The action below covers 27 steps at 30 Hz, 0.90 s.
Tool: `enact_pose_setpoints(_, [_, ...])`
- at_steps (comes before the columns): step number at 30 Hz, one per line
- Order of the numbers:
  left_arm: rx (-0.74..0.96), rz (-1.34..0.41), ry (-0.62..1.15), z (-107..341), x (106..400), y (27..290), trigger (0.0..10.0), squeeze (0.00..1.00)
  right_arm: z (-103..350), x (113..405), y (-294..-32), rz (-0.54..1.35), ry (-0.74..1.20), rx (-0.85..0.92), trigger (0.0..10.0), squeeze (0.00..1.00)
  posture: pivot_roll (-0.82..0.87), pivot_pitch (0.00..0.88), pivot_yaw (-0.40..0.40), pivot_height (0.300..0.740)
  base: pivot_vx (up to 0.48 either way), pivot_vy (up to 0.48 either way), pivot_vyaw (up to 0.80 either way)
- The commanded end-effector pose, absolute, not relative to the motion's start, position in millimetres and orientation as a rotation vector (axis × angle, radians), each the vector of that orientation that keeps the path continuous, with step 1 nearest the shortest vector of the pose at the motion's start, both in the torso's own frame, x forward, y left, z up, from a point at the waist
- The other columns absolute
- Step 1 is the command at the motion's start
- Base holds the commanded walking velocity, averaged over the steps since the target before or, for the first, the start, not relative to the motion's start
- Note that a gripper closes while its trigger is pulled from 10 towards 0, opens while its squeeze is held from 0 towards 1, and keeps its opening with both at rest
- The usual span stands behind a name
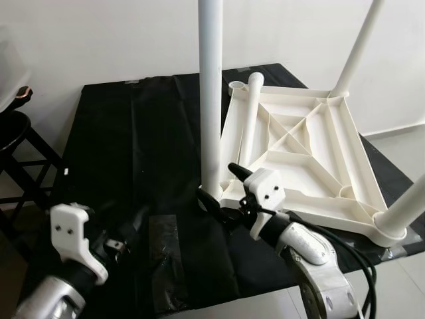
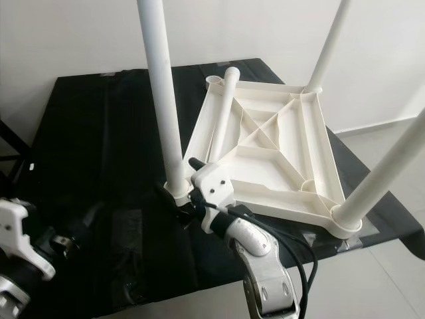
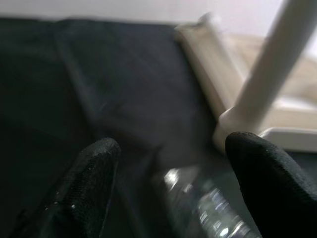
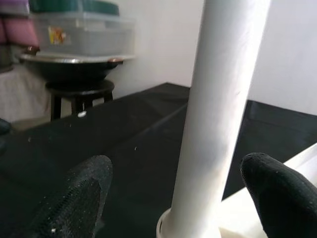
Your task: Building children table
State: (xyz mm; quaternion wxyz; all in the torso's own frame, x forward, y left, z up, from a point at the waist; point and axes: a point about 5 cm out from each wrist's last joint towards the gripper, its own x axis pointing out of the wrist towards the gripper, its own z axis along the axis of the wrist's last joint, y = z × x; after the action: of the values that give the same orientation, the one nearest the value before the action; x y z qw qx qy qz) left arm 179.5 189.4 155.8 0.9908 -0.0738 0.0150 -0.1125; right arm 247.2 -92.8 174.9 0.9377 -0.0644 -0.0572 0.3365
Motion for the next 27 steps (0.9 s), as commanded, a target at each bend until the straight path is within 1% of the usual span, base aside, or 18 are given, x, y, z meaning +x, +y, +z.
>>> enact_pose_setpoints(1, [-0.130, -0.173, 0.088, 145.1, 179.1, 189.4, 10.0, 0.00, 177.3, 242.8, -91.3, 0.706, -0.139, -0.143, 10.0, 0.00, 0.04, 0.064, -0.013, 0.740, 0.000, 0.000, 0.00])
enact_pose_setpoints(3, [-0.086, -0.116, 0.090, 136.9, 175.1, 184.7, 10.0, 0.00, 173.9, 241.1, -95.8, 0.714, -0.130, -0.158, 10.0, 0.00, 0.04, 0.063, -0.019, 0.740, 0.000, 0.000, 0.00])
enact_pose_setpoints(4, [-0.084, -0.062, 0.076, 136.8, 173.4, 188.0, 10.0, 0.00, 171.6, 241.4, -97.7, 0.712, -0.125, -0.175, 10.0, 0.00, 0.04, 0.063, -0.026, 0.740, 0.000, 0.000, 0.00])
enact_pose_setpoints(5, [-0.084, -0.062, 0.076, 136.8, 173.4, 188.0, 10.0, 0.00, 171.6, 241.4, -97.7, 0.712, -0.125, -0.175, 10.0, 0.00, 0.04, 0.063, -0.026, 0.740, 0.000, 0.000, 0.00])
enact_pose_setpoints(8, [-0.101, 0.016, 0.028, 140.6, 170.4, 193.3, 10.0, 0.00, 166.4, 245.1, -98.1, 0.704, -0.117, -0.184, 10.0, 0.00, 0.04, 0.058, -0.037, 0.740, 0.000, 0.000, 0.00])
enact_pose_setpoints(10, [-0.101, 0.016, 0.028, 140.6, 170.4, 193.3, 10.0, 0.00, 166.4, 245.1, -98.1, 0.704, -0.117, -0.184, 10.0, 0.00, 0.04, 0.058, -0.037, 0.740, 0.000, 0.000, 0.00])
enact_pose_setpoints(13, [-0.066, 0.032, 0.014, 140.1, 175.4, 190.2, 10.0, 0.00, 162.6, 249.8, -94.9, 0.736, -0.101, -0.151, 10.0, 0.00, 0.04, 0.052, -0.049, 0.740, 0.305, -0.366, 0.00])
enact_pose_setpoints(17, [-0.064, 0.053, 0.017, 138.8, 180.1, 190.8, 10.0, 0.00, 160.9, 251.3, -91.9, 0.783, -0.092, -0.130, 10.0, 0.00, 0.04, 0.045, -0.054, 0.740, 0.291, -0.379, 0.00])
enact_pose_setpoints(27, [-0.018, 0.068, 0.003, 137.9, 183.6, 187.3, 10.0, 0.00, 154.2, 253.5, -87.3, 0.866, -0.044, -0.102, 10.0, 0.00, 0.04, 0.039, -0.053, 0.740, 0.000, -0.451, 0.00])
